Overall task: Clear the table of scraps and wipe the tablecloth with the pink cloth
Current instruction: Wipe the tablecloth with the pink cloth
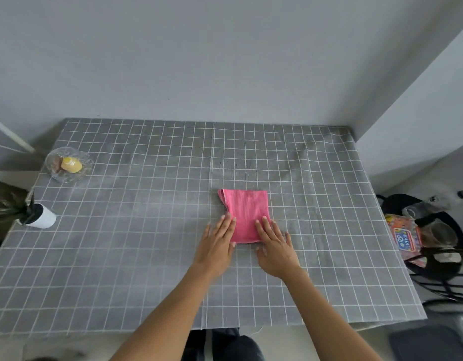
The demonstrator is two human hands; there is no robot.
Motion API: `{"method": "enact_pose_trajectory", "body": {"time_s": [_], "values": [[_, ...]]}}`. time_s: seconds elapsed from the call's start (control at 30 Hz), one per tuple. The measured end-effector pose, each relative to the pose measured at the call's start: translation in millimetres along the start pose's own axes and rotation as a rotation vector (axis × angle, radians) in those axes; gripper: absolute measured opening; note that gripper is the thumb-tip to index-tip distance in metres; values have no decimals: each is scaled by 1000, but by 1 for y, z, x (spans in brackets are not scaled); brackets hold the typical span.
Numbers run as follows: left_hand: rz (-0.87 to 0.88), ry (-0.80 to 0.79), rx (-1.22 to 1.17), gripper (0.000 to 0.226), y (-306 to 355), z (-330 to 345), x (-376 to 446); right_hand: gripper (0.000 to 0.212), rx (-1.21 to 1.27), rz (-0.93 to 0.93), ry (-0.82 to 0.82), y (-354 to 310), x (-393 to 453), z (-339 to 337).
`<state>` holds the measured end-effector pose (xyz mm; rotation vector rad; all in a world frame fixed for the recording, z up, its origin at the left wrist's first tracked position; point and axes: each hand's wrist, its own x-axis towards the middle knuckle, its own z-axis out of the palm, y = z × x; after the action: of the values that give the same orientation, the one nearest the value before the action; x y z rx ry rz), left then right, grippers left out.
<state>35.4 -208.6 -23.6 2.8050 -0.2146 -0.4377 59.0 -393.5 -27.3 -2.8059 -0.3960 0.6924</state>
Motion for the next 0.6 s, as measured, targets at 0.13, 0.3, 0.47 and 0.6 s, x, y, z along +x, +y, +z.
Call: {"method": "enact_pose_trajectory", "body": {"time_s": [0.13,0.3,0.47,0.6], "values": [[-37,-43,24,63,9,0,8,73,-44,12,13,6,9,-9],[-113,-113,90,78,12,2,15,67,-81,-2,36,14,23,-10],[-132,-71,162,81,15,9,15,63,-121,6,143,11,22,-5],[-120,-7,155,80,15,15,15,62,-109,8,230,6,21,-5]]}}
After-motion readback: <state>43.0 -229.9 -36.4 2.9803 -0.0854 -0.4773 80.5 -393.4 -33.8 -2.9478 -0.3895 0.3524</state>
